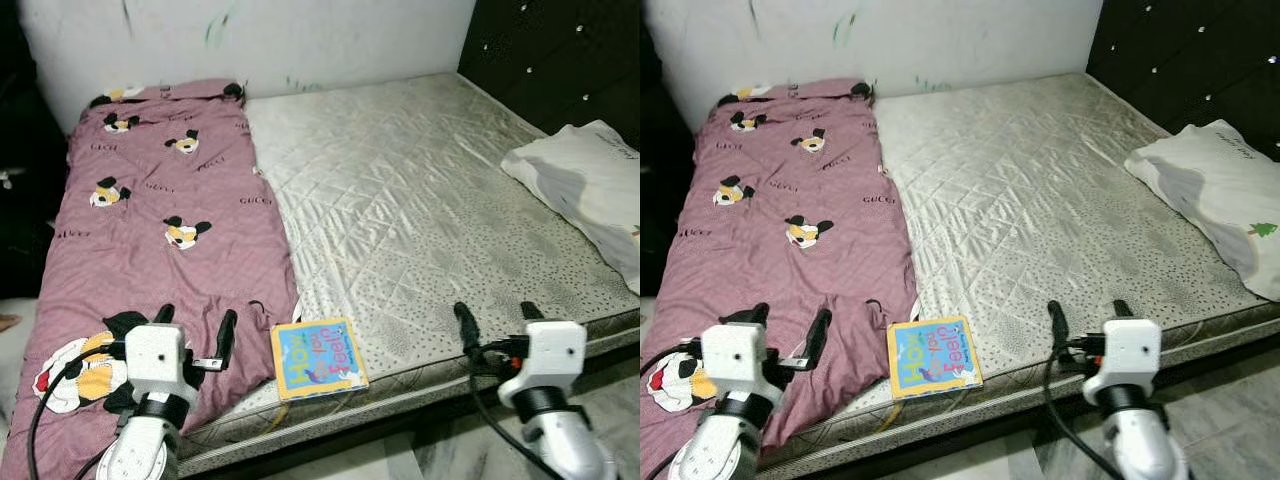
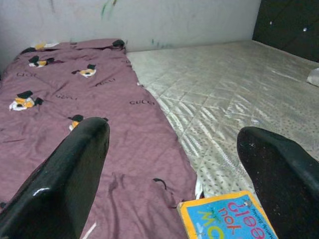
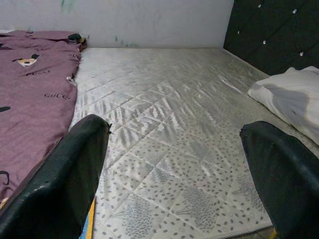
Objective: Clean up the room
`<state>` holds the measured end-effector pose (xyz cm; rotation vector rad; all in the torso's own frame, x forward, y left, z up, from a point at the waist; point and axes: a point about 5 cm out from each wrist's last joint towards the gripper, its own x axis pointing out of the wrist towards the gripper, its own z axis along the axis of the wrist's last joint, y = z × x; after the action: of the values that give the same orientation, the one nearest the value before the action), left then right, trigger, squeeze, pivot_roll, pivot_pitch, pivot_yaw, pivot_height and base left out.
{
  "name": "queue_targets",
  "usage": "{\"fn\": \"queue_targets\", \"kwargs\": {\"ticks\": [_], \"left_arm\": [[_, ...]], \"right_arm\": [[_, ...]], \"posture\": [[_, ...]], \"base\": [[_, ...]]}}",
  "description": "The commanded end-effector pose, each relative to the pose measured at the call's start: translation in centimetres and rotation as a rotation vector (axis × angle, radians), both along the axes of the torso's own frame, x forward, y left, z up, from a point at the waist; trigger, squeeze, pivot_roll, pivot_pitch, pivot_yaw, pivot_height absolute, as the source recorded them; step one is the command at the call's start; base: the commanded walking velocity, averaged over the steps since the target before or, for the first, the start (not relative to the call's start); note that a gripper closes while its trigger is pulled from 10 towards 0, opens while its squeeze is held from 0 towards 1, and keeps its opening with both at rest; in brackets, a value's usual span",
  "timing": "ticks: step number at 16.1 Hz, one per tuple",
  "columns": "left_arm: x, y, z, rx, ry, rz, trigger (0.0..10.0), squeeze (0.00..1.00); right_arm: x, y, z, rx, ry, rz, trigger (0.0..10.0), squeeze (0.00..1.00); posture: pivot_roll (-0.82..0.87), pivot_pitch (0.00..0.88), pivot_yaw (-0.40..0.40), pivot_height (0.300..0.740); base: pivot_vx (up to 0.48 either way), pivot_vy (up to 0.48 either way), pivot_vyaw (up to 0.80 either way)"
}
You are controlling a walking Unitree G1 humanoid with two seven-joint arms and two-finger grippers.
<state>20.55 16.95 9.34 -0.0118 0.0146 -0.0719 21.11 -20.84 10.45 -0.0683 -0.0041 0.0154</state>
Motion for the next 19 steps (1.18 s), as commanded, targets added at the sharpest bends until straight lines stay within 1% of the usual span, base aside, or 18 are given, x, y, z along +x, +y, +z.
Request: {"fn": "queue_targets", "kwargs": {"ticks": [1,2,3,5,7,8,10,12,14,15,18,19], "left_arm": [[0.5,-0.2,-0.1,0.005,-0.004,-0.025,10.0,0.0],[1.3,-0.5,0.1,0.006,-0.019,-0.062,10.0,0.0],[2.1,-0.6,0.5,0.032,-0.049,-0.096,10.0,0.0],[2.5,-0.2,0.4,0.025,-0.042,-0.077,10.0,0.0],[2.3,-0.2,0.0,0.024,-0.032,-0.07,10.0,0.0],[2.1,-0.2,-0.1,0.013,-0.024,-0.057,10.0,0.0],[1.6,-0.5,0.0,0.006,-0.036,-0.043,10.0,0.0],[1.5,-0.4,0.4,-0.01,-0.048,-0.012,10.0,0.0],[1.5,0.1,0.4,-0.029,-0.061,0.044,10.0,0.0],[1.6,0.2,0.3,-0.032,-0.064,0.077,10.0,0.0],[1.5,0.4,0.5,-0.014,-0.067,0.087,10.0,0.0],[1.5,0.5,0.6,0.003,-0.064,0.075,10.0,0.0]], "right_arm": [[0.2,-0.2,0.4,-0.011,-0.015,0.03,10.0,0.0],[0.5,-0.6,0.0,-0.048,-0.002,0.04,10.0,0.0],[0.6,-0.8,0.2,-0.059,-0.009,0.036,10.0,0.0],[0.4,-0.8,0.1,-0.044,-0.017,0.024,10.0,0.0],[0.4,0.0,-0.1,-0.019,-0.023,0.063,10.0,0.0],[0.4,0.3,-0.2,-0.002,-0.023,0.075,10.0,0.0],[0.9,1.9,-0.2,-0.033,-0.03,0.143,10.0,0.0],[1.2,2.2,0.0,-0.043,-0.033,0.167,10.0,0.0],[2.2,2.9,0.1,-0.036,-0.037,0.193,10.0,0.0],[3.3,3.3,0.4,-0.018,-0.045,0.199,10.0,0.0],[3.5,3.7,0.5,-0.017,-0.034,0.208,10.0,0.0],[3.6,3.4,-0.3,0.012,-0.005,0.168,10.0,0.0]], "posture": [[-0.06,0.046,0.026,0.74],[-0.07,0.047,0.017,0.74],[-0.07,0.052,0.025,0.74],[-0.07,0.048,0.064,0.74],[-0.06,0.04,0.094,0.74],[-0.06,0.037,0.097,0.74],[-0.06,0.036,0.067,0.74],[-0.04,0.04,0.026,0.74],[-0.03,0.04,-0.022,0.74],[-0.03,0.041,-0.027,0.74],[0.0,0.053,-0.007,0.74],[0.01,0.066,0.01,0.74]], "base": [[0.0,0.0,0.0],[0.0,0.0,0.0],[0.0,0.0,0.0],[0.0,0.0,0.0],[0.0,0.0,0.0],[0.0,0.0,0.0],[0.0,0.0,0.0],[0.0,0.0,0.0],[0.0,0.0,0.0],[0.0,0.0,0.0],[0.0,0.0,0.0],[0.0,0.0,0.0]]}}
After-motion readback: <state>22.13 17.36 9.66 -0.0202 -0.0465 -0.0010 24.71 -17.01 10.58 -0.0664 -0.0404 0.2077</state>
